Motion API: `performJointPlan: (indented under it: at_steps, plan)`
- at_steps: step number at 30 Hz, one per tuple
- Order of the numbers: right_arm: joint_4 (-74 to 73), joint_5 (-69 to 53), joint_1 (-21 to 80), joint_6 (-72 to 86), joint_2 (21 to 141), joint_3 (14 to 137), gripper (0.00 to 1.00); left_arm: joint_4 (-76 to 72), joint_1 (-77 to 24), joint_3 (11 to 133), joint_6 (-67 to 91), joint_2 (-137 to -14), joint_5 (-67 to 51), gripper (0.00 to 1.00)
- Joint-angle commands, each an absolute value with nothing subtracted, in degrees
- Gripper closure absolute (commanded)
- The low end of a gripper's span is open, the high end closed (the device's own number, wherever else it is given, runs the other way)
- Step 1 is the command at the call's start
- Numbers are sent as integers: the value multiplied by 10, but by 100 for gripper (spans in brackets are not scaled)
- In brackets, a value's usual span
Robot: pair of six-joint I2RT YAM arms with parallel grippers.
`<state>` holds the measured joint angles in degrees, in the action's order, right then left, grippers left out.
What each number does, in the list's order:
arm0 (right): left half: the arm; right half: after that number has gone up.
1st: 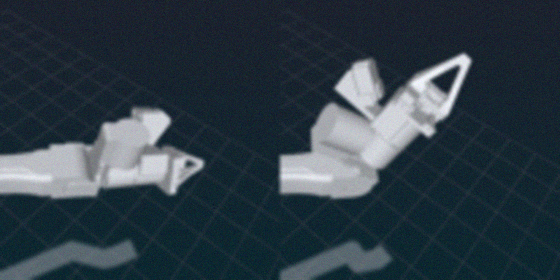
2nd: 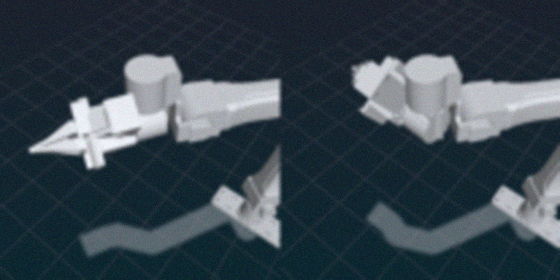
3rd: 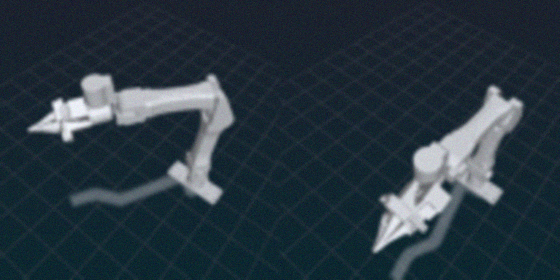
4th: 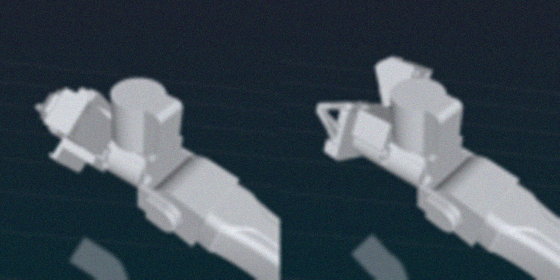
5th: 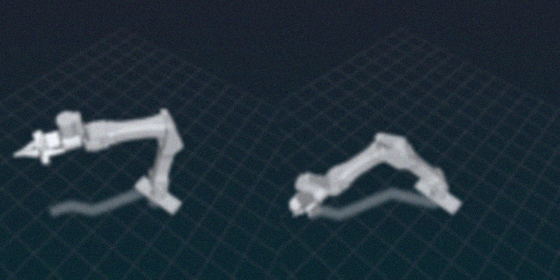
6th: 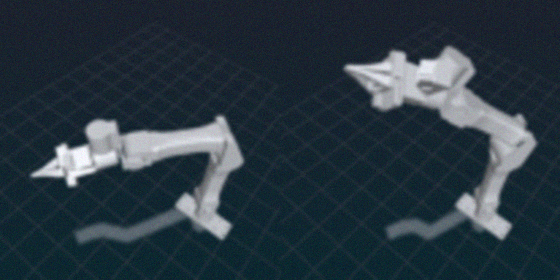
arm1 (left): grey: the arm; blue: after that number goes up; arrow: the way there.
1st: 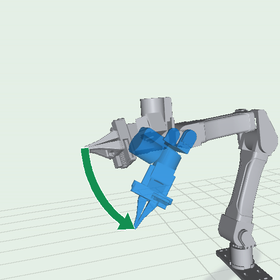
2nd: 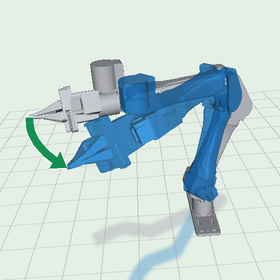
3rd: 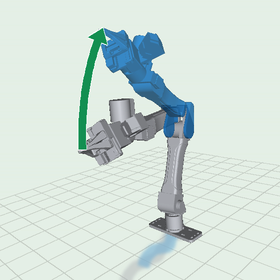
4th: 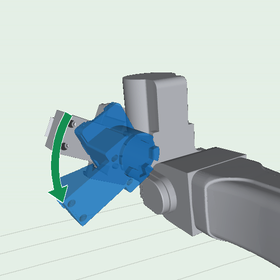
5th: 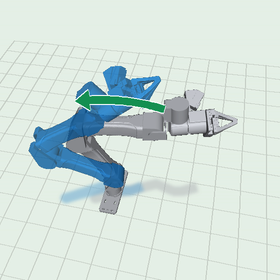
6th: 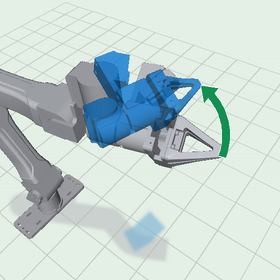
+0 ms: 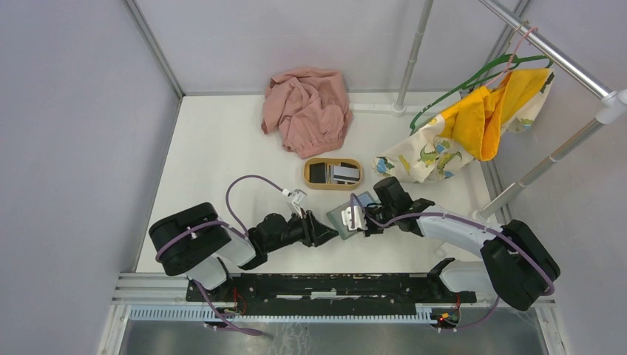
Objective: Put the credit cards into the card holder
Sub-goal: Open the card holder at the center of the board.
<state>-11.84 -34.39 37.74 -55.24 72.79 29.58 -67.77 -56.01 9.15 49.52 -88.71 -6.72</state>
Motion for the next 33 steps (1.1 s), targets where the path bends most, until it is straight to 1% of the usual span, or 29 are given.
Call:
performJointPlan:
  at_steps: [1,6,10,17,21,25,27,33]
  plan:
    - [-65,-381,350,-469,712,310,100,-732,-563,111,525,-900,-48,50]
    - [14,-390,305,-362,696,281,100,-702,-563,129,514,-901,-33,52]
    - [66,-362,289,-296,684,258,100,-670,-563,151,496,-905,-31,55]
    - [77,-314,277,-268,666,238,100,-602,-563,195,465,-919,-28,57]
    - [82,-278,269,-250,654,228,100,-556,-562,229,450,-941,-23,62]
    - [88,-246,266,-223,647,228,100,-512,-563,264,434,-962,-16,65]
    - [87,-245,265,-221,646,228,98,-496,-562,283,427,-973,-14,65]
    - [76,-244,262,-219,646,238,89,-416,-563,363,407,-1018,-9,65]
